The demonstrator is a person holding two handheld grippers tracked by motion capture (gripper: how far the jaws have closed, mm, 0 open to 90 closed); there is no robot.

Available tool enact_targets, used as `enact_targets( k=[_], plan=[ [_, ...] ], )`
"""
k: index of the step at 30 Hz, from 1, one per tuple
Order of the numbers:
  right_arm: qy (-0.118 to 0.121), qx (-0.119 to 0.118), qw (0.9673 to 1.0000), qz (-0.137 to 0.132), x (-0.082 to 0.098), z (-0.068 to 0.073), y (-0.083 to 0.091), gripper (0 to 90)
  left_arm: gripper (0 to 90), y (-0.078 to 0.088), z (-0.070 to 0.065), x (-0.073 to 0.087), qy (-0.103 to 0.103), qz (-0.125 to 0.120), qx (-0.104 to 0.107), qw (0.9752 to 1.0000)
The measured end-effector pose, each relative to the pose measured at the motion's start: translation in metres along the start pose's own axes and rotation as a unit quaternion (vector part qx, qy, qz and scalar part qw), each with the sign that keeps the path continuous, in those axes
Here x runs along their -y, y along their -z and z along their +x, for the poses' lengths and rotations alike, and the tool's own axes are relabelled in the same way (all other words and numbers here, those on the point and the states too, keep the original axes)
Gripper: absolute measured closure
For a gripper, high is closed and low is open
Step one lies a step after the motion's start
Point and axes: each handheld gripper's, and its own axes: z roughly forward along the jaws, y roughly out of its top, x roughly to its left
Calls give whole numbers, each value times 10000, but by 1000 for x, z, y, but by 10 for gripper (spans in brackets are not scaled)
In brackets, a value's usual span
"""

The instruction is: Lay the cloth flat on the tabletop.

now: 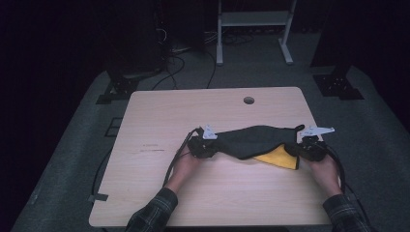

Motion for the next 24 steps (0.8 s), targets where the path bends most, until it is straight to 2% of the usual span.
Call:
enact_targets(
  k=[2, 3, 4, 5, 10, 13, 17, 19, 20, 21, 24],
  plan=[
    [12, -15, 10000, -29, 0, 1, 1, 875, 822, 2, 0, 0, 66, 0, 94, 9999],
    [21, -18, 10000, -39, -1, 1, 2, 875, 840, 2, 0, 0, 66, 0, 94, 9999],
    [17, -24, 10000, -58, -1, 2, 3, 875, 844, 4, 0, 0, 107, 19, 172, 9998],
    [29, -32, 10000, -82, -1, 2, 5, 875, 844, 12, 1, 1, 223, 7, 364, 9991],
    [91, -176, 9995, -246, -4, 7, 13, 875, 844, 45, -3, 6, 246, -16, 804, 9965],
    [187, -275, 9989, -324, -7, 14, 18, 875, 844, 66, -5, 10, 348, -74, 1148, 9928],
    [333, -431, 9976, -420, -11, 24, 22, 875, 844, 90, -9, 17, 458, -147, 1591, 9861],
    [393, -483, 9970, -452, -14, 29, 22, 875, 844, 94, -9, 19, 474, -183, 1625, 9854],
    [393, -483, 9970, -452, -14, 29, 22, 875, 844, 98, -8, 21, 513, -220, 1675, 9843],
    [444, -506, 9968, -442, -17, 33, 20, 874, 840, 100, -3, 22, 598, -294, 1688, 9834],
    [486, -499, 9967, -416, -22, 34, 11, 873, 826, 97, 6, 24, 718, -375, 1520, 9851]
  ],
)
